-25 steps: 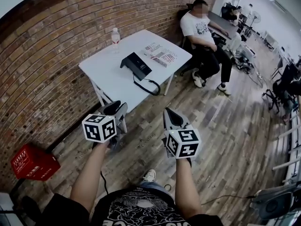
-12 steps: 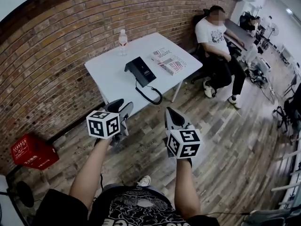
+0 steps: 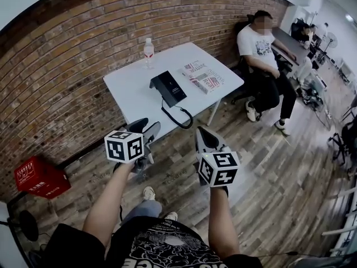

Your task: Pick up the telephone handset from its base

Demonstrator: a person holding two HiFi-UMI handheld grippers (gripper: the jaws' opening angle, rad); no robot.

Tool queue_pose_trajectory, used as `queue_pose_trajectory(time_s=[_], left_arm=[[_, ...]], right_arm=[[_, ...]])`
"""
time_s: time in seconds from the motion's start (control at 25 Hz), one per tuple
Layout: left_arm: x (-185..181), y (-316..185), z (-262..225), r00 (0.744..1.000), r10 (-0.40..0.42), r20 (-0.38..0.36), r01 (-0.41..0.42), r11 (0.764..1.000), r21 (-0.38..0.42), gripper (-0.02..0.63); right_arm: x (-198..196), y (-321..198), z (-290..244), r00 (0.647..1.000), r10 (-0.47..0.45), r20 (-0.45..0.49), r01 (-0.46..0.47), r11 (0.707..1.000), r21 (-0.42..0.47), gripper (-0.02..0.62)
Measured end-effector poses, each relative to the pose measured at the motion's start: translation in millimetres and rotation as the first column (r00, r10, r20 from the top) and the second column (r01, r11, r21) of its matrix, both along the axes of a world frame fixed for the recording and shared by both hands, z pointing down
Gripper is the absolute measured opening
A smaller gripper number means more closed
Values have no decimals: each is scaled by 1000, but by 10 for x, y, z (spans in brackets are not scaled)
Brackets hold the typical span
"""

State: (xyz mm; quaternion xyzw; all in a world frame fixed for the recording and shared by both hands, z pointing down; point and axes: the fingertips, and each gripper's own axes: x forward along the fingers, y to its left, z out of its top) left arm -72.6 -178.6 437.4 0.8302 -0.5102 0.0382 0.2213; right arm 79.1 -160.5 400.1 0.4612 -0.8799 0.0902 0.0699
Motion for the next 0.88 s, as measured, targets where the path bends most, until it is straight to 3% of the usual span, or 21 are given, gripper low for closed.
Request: queue_pose_trajectory(time_s=[0.4,0.88], left_arm=[[-62,-402,166,995,-16,-94,13,999,-34,206],[-303,-1432,551,981,-23,-192,1,994,-113,206]], right_arm=[[-79,-387,76,999,-30,-22,30,1000,-1,-1],[-432,-1414,210,996,-74,-59,73,997,-28,0]])
